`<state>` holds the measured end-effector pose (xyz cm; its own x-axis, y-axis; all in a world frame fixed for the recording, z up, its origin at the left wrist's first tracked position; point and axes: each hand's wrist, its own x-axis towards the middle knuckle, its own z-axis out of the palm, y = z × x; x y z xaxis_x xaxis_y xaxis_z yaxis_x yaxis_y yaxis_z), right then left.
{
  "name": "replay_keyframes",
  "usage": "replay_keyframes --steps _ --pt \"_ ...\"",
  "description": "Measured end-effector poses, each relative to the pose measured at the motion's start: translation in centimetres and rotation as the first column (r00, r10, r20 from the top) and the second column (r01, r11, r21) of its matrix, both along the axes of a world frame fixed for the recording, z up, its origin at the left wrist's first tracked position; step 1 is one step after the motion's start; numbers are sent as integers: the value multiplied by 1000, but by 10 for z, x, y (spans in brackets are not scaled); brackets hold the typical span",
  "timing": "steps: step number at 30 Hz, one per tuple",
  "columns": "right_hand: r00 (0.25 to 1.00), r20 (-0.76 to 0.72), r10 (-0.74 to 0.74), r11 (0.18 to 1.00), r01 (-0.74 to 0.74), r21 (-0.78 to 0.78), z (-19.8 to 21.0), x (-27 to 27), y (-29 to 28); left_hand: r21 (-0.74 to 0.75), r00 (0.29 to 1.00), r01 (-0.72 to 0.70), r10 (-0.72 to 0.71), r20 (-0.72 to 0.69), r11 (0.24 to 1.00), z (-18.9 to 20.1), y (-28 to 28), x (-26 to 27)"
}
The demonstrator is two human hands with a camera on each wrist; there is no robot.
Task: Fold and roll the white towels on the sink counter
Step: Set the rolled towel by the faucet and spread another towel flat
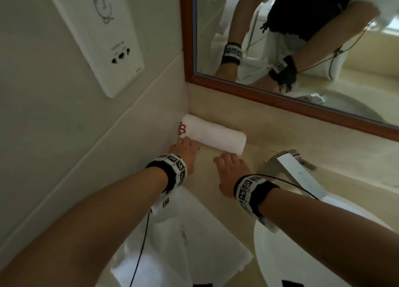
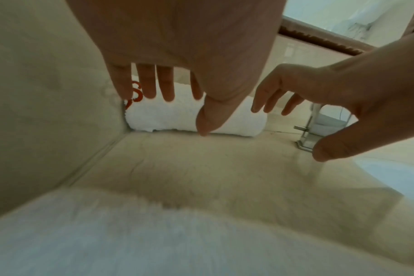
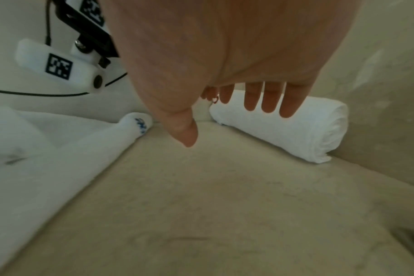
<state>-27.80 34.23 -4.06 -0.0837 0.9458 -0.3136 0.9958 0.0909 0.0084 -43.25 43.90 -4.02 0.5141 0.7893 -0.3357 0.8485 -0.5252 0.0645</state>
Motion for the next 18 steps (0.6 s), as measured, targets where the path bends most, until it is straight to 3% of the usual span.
replay_keyframes --steps 4,13,18 --pt "999 -37 25 978 -32 -206 4 -29 -24 -168 996 -63 52 -73 984 0 -31 -30" --pt "938 -322 125 936 -220 -276 2 -103 -70 -221 990 -121 101 -103 968 -4 -85 -87" --pt "965 -215 153 934 -213 -288 2 -125 -82 -298 979 -137 83 -187 945 1 -121 -105"
